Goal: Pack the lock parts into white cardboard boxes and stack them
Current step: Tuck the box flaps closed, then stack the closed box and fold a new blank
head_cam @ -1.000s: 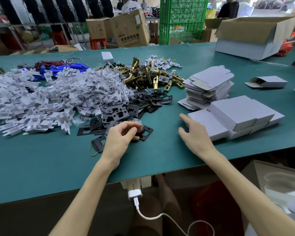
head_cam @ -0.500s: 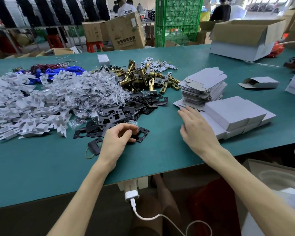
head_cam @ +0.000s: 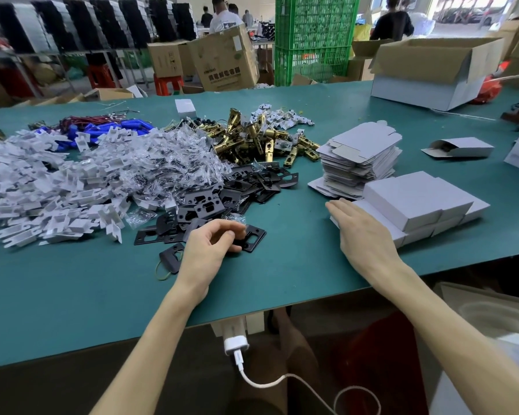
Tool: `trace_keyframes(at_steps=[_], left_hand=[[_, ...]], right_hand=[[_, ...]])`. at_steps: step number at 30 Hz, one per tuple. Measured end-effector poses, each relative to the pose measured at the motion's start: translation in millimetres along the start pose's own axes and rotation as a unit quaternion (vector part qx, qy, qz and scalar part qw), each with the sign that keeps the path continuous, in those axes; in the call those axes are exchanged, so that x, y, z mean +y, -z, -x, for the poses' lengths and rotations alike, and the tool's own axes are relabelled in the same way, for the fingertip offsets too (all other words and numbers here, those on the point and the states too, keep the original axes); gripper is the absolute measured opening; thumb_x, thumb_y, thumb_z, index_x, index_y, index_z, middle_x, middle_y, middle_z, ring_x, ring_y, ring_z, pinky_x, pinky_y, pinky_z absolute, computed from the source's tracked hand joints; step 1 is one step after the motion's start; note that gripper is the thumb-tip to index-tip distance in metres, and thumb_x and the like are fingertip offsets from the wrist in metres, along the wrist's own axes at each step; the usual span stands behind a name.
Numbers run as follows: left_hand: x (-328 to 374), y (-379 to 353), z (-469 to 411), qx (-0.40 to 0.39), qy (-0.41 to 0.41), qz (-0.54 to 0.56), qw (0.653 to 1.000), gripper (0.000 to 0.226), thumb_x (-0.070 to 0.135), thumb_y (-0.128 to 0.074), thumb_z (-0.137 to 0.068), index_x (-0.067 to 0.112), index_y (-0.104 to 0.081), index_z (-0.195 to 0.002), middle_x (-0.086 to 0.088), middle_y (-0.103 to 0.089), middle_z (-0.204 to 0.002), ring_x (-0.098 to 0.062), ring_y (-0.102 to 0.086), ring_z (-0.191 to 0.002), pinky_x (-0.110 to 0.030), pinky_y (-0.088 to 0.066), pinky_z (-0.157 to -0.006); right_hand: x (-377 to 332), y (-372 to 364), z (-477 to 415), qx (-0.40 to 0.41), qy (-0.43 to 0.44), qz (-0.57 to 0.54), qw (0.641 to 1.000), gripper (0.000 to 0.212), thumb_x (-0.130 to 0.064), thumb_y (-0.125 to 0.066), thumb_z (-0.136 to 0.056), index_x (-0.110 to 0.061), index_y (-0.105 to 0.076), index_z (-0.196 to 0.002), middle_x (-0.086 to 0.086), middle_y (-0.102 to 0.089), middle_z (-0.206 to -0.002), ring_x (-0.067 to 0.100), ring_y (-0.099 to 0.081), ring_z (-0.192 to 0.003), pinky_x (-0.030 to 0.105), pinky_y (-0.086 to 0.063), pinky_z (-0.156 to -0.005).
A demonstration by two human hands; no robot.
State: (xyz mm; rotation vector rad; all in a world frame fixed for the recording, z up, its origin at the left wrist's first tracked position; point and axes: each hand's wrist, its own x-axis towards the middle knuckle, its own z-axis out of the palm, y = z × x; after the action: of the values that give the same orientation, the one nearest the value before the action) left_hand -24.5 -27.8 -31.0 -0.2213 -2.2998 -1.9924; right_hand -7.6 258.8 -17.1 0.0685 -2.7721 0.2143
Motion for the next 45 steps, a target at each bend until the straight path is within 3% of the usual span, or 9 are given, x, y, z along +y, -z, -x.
trace_keyframes(at_steps=[8,13,19,23,27,35,37,40,45], left_hand=[[-1.7,1.1,-0.4,0.001,0.004,-0.004,1.0,0.026,-0.001,-0.056,-0.104,0.014,-0.077,-0.105,0.001,-0.08,-0.096,-0.017,-0.075,-0.083,-0.026,-0.061,-0.077],[-4.2,0.7,-2.6,0.002,0.002,-0.013,1.0,0.027,0.0,-0.056,-0.104,0.017,-0.077,-0.104,0.002,-0.08,-0.096,-0.019,-0.075,-0.084,-0.027,-0.062,-0.078],[-6.4,0.9,-4.5,0.003,0.001,-0.011,1.0,0.028,-0.001,-0.056,-0.103,0.017,-0.078,-0.102,0.0,-0.08,-0.096,-0.02,-0.076,-0.087,-0.029,-0.062,-0.08],[-5.8,1.3,-4.2,0.003,0.002,-0.005,1.0,0.026,-0.001,-0.059,-0.101,0.017,-0.078,-0.102,-0.001,-0.08,-0.096,-0.02,-0.076,-0.087,-0.029,-0.062,-0.08],[-4.5,1.4,-2.0,-0.006,-0.001,-0.001,1.0,0.022,-0.003,-0.066,-0.097,0.015,-0.077,-0.103,-0.004,-0.079,-0.096,-0.017,-0.074,-0.085,-0.027,-0.061,-0.077],[2.3,-0.4,3.2,-0.042,-0.02,-0.025,0.999,0.028,-0.002,-0.076,-0.09,0.018,-0.077,-0.111,0.002,-0.079,-0.105,-0.014,-0.074,-0.098,-0.026,-0.059,-0.086],[3.7,-1.0,4.0,-0.046,-0.037,-0.061,0.996,0.03,0.001,-0.079,-0.089,0.019,-0.076,-0.113,0.003,-0.076,-0.11,-0.013,-0.072,-0.103,-0.026,-0.059,-0.088],[5.3,-4.4,3.4,-0.057,-0.101,-0.182,0.976,0.035,0.005,-0.082,-0.087,0.016,-0.074,-0.12,0.005,-0.063,-0.124,-0.011,-0.064,-0.106,-0.019,-0.053,-0.076],[6.3,-8.8,1.9,-0.038,-0.092,-0.25,0.963,0.042,0.015,-0.082,-0.089,0.01,-0.068,-0.129,0.0,-0.051,-0.128,-0.015,-0.056,-0.083,-0.014,-0.05,-0.074]], right_hand=[[36.7,4.2,-7.0,0.012,-0.016,-0.007,1.0,0.055,0.002,-0.045,-0.1,-0.021,-0.05,-0.15,-0.008,-0.048,-0.155,0.014,-0.038,-0.147,0.034,-0.04,-0.111],[53.5,1.3,0.3,0.044,0.053,-0.014,0.998,0.042,0.011,-0.057,-0.094,-0.01,-0.069,-0.128,0.002,-0.063,-0.141,0.023,-0.052,-0.138,0.042,-0.045,-0.112],[38.6,-2.0,0.6,0.065,0.07,-0.013,0.995,0.034,0.015,-0.062,-0.085,-0.004,-0.074,-0.111,0.01,-0.072,-0.124,0.032,-0.061,-0.126,0.046,-0.047,-0.11],[0.0,-9.8,3.7,0.039,0.118,-0.054,0.991,0.03,0.007,-0.064,-0.09,-0.003,-0.071,-0.117,0.011,-0.069,-0.129,0.03,-0.06,-0.128,0.043,-0.037,-0.119],[-29.5,-16.4,4.6,0.003,0.112,-0.132,0.985,0.033,-0.006,-0.053,-0.102,-0.007,-0.063,-0.134,0.006,-0.059,-0.144,0.022,-0.051,-0.137,0.03,-0.031,-0.119],[-28.0,-14.1,9.7,-0.02,0.045,-0.137,0.989,0.036,-0.017,-0.048,-0.106,-0.013,-0.058,-0.139,-0.002,-0.055,-0.147,0.013,-0.043,-0.141,0.03,-0.044,-0.104],[-29.8,-13.4,9.0,-0.023,0.046,-0.134,0.99,0.035,-0.017,-0.047,-0.106,-0.013,-0.059,-0.138,-0.002,-0.056,-0.146,0.013,-0.044,-0.14,0.032,-0.047,-0.102],[-30.6,-13.3,8.7,-0.025,0.049,-0.127,0.99,0.033,-0.017,-0.047,-0.106,-0.013,-0.06,-0.136,-0.002,-0.058,-0.144,0.013,-0.045,-0.138,0.033,-0.049,-0.099],[-30.6,-13.5,6.6,-0.025,0.056,-0.117,0.991,0.032,-0.017,-0.048,-0.105,-0.013,-0.061,-0.134,-0.002,-0.059,-0.142,0.014,-0.047,-0.137,0.034,-0.05,-0.099]])
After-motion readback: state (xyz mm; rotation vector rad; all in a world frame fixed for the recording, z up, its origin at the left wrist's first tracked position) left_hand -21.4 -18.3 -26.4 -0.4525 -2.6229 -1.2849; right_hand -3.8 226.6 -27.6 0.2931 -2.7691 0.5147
